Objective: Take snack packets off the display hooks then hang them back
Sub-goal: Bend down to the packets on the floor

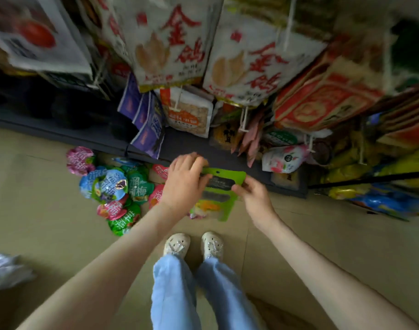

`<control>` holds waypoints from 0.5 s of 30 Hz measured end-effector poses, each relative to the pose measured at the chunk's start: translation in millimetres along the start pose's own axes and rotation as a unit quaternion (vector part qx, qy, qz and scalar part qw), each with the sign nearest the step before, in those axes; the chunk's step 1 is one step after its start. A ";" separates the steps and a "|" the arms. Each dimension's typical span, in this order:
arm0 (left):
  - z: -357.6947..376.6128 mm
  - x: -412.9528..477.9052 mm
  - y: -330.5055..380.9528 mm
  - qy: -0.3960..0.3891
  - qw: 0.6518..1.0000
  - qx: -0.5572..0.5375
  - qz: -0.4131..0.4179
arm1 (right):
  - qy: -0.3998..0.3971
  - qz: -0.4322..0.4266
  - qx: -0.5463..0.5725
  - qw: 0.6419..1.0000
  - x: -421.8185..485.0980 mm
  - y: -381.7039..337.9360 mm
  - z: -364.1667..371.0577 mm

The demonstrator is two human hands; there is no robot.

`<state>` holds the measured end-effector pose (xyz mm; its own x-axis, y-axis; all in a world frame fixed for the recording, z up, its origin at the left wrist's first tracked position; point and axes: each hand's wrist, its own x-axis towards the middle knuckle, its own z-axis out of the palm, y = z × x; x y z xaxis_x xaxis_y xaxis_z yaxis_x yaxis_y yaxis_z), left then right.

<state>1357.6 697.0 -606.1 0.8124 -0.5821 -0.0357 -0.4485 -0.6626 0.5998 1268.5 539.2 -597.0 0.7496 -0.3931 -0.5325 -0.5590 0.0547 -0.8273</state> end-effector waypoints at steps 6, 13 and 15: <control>-135.8 -12.5 121.8 -0.073 0.994 -0.060 0.060 | 0.018 -0.093 -0.215 0.972 -115.8 -142.4 -50.9; -186.5 5.5 261.4 -0.067 0.980 0.011 0.189 | 0.196 -0.219 -0.392 0.872 -182.4 -219.7 -120.1; -190.6 16.8 299.7 -0.056 0.975 0.033 0.214 | 0.278 -0.228 -0.379 0.852 -190.3 -230.7 -148.7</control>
<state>1307.9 578.4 -274.6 0.5013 -0.8573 0.1173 -0.7633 -0.3743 0.5265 1202.1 465.0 -278.2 0.7847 -0.6001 0.1556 -0.4802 -0.7472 -0.4595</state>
